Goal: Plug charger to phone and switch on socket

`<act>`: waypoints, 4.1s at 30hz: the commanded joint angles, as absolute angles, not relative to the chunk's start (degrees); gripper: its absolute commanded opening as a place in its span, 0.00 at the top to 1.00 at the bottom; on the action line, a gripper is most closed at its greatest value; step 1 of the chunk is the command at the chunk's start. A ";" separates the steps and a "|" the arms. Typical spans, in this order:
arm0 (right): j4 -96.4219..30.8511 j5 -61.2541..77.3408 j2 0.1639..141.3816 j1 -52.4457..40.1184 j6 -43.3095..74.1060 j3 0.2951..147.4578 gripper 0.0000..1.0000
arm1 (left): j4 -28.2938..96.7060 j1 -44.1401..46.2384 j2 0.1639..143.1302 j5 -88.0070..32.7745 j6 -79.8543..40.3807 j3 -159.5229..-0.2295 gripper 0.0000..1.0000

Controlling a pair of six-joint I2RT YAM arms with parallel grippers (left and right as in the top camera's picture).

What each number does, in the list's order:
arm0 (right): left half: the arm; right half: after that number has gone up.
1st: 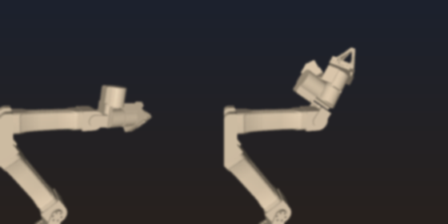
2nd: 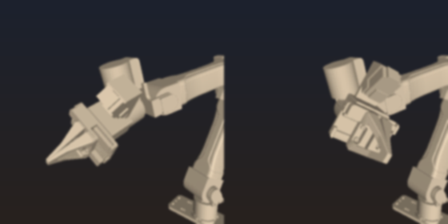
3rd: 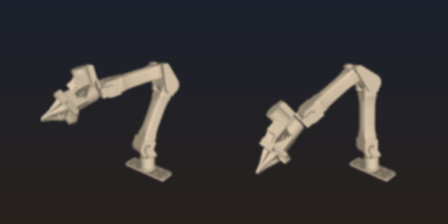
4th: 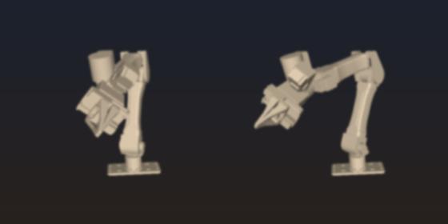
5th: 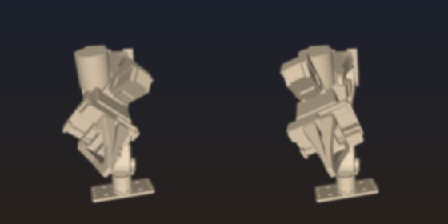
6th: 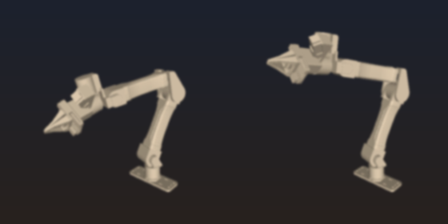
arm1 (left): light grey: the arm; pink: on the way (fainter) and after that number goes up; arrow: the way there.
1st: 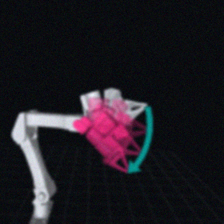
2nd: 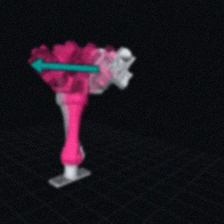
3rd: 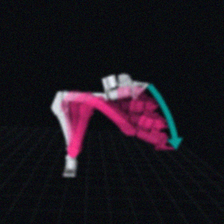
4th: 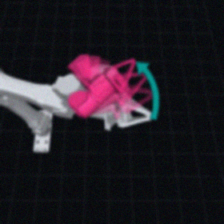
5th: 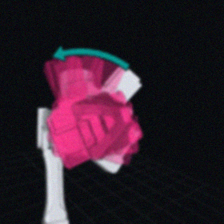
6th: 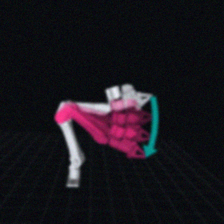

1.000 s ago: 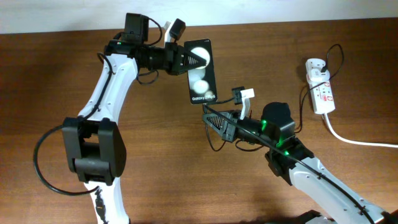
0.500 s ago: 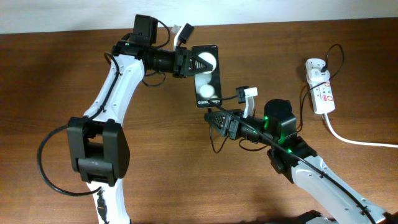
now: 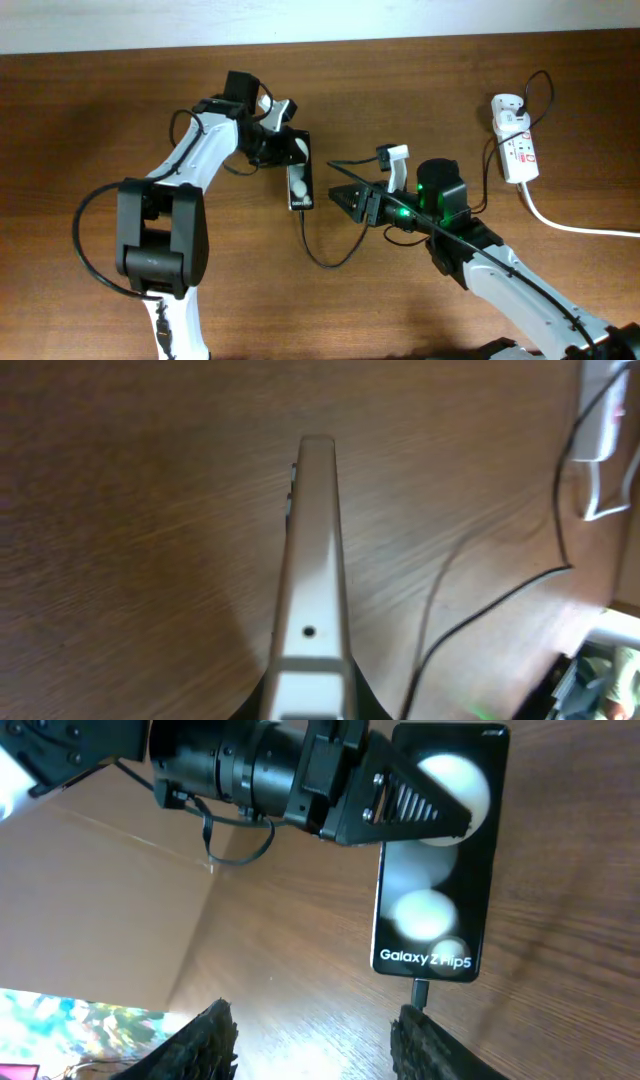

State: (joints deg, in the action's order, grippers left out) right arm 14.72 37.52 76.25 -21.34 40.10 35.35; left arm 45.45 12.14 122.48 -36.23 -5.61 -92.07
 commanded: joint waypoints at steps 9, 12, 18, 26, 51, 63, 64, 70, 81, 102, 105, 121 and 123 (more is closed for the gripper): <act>14.70 36.16 76.58 -20.97 39.40 36.27 0.46 | 44.47 11.94 129.71 -36.16 -4.67 -91.55 1.00; 14.70 36.16 76.58 -20.97 39.40 36.27 0.46 | 44.47 11.97 130.08 -36.16 -4.67 -91.55 0.92; 14.68 36.16 76.58 -20.97 39.40 36.27 0.46 | 44.62 11.94 130.08 -36.18 -4.67 -91.55 0.54; 14.28 36.16 76.58 -20.97 39.40 36.27 0.46 | 44.58 11.94 130.08 -25.36 -4.71 -91.55 0.28; -30.15 22.17 76.44 -4.58 18.61 55.59 0.65 | 62.70 10.70 96.51 -8.51 -7.25 -112.66 0.01; -23.11 21.80 82.76 30.98 20.69 60.03 0.96 | 62.70 10.70 96.51 -8.51 -7.25 -112.66 0.01; -20.08 21.80 85.54 32.64 22.96 60.03 0.96 | 62.70 10.70 96.51 -8.51 -7.25 -112.66 0.01; -4.78 25.47 101.58 34.26 27.99 61.32 0.96 | 62.70 10.70 96.51 -8.51 -7.25 -112.66 0.01; -18.85 28.29 116.62 33.95 23.99 83.29 0.96 | 62.70 10.70 96.51 -8.51 -7.25 -112.66 0.01; -22.26 24.82 124.25 26.94 21.43 83.05 0.96 | 62.70 10.70 96.51 -8.51 -7.25 -112.66 0.01; -23.09 24.80 124.25 25.41 21.43 83.02 0.96 | 62.70 10.70 96.51 -8.51 -7.25 -112.66 0.01; -30.70 27.83 129.67 19.64 21.54 82.83 0.96 | 62.70 10.70 96.51 -8.51 -7.22 -112.66 0.01; -31.33 27.83 129.67 18.96 21.74 82.81 0.96 | 62.70 10.70 96.51 -8.51 -7.25 -112.66 0.01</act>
